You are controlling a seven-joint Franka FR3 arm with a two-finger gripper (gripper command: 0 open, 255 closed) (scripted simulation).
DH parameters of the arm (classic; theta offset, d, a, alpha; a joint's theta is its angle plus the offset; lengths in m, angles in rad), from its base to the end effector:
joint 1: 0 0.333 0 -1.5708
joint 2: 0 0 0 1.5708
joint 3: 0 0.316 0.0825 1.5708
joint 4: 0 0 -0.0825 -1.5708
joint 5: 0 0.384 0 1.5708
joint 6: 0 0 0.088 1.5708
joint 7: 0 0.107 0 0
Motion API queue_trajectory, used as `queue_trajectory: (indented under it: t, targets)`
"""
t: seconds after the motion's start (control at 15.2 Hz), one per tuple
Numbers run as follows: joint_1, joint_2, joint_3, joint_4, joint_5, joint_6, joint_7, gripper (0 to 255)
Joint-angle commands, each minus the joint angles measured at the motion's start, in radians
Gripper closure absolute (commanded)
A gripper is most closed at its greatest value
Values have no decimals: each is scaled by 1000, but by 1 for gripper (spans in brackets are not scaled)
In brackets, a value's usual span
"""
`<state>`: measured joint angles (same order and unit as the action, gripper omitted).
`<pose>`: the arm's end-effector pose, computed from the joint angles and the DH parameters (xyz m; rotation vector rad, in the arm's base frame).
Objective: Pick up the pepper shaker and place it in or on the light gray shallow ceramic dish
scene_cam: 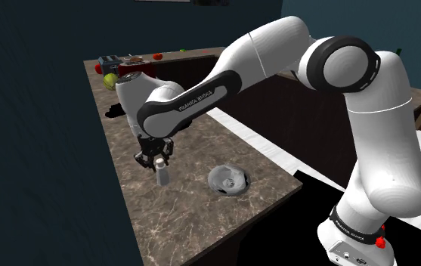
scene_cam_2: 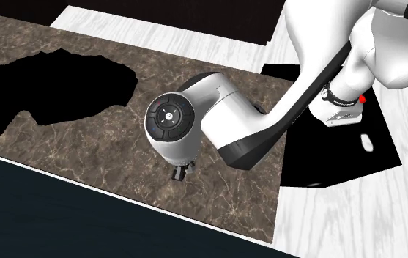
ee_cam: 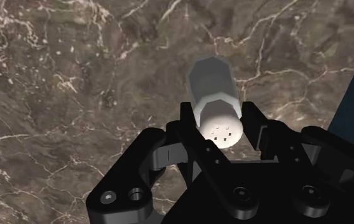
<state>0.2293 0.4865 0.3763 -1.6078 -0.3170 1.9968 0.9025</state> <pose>0.5806 0.3405 0.3569 3.0076 -0.2886 0.0514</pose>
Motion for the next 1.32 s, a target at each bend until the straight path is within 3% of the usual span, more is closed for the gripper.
queue_trajectory:
  t: [0.0,1.19,1.25]
  targets:
    - [-1,-8,2,9,5,-16,-4,255]
    - [3,-65,18,165,40,-222,-47,255]
    - [-15,-114,22,98,55,-200,-53,255]
